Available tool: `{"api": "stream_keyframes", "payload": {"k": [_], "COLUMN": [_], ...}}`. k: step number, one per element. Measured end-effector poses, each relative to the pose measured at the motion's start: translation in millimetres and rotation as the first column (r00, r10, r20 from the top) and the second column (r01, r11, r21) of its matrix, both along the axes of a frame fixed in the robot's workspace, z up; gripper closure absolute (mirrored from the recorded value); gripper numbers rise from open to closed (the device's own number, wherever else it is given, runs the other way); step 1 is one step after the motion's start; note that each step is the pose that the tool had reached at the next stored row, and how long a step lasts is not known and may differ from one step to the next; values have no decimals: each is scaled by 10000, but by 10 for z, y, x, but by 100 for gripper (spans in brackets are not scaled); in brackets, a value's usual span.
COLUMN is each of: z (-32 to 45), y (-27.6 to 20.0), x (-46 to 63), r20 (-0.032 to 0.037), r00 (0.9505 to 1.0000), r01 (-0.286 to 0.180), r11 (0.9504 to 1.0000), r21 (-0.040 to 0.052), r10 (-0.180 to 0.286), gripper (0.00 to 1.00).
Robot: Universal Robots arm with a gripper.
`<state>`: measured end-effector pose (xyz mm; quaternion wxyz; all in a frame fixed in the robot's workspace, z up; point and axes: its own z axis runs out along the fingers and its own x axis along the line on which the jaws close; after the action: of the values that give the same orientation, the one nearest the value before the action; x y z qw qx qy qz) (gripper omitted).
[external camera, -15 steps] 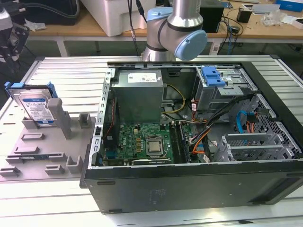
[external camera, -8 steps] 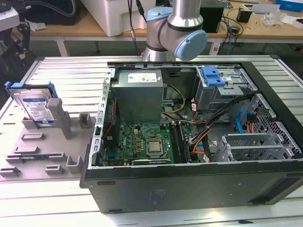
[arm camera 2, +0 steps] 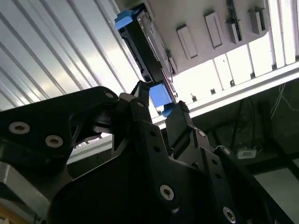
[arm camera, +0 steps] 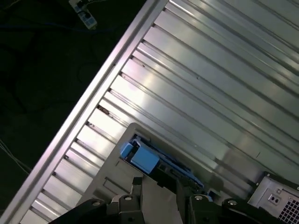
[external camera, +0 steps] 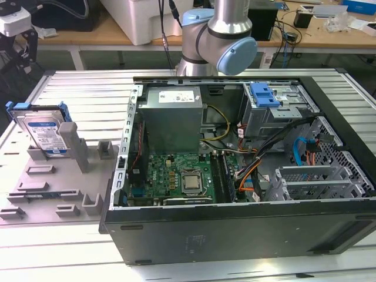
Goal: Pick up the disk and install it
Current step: 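Pick up the disk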
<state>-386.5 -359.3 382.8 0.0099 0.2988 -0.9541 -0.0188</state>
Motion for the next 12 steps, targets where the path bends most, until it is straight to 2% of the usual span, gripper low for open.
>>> {"api": "stream_keyframes", "payload": {"k": [3,5,7,8,12], "z": [-8,-12,-19,-23,-30], "y": [0,1,0,0,0], "x": [0,-1,0,0,0], "r20": [1,1,0,1,0], "r00": [9977,9941,9847,9773,9562], "r01": [-670,-1081,-1745,-2120,-2926], "r11": [9977,9941,9847,9773,9562], "r21": [0,0,0,0,0], "r10": [670,1081,1745,2120,2926], "gripper": [58,58,58,58,58]}}
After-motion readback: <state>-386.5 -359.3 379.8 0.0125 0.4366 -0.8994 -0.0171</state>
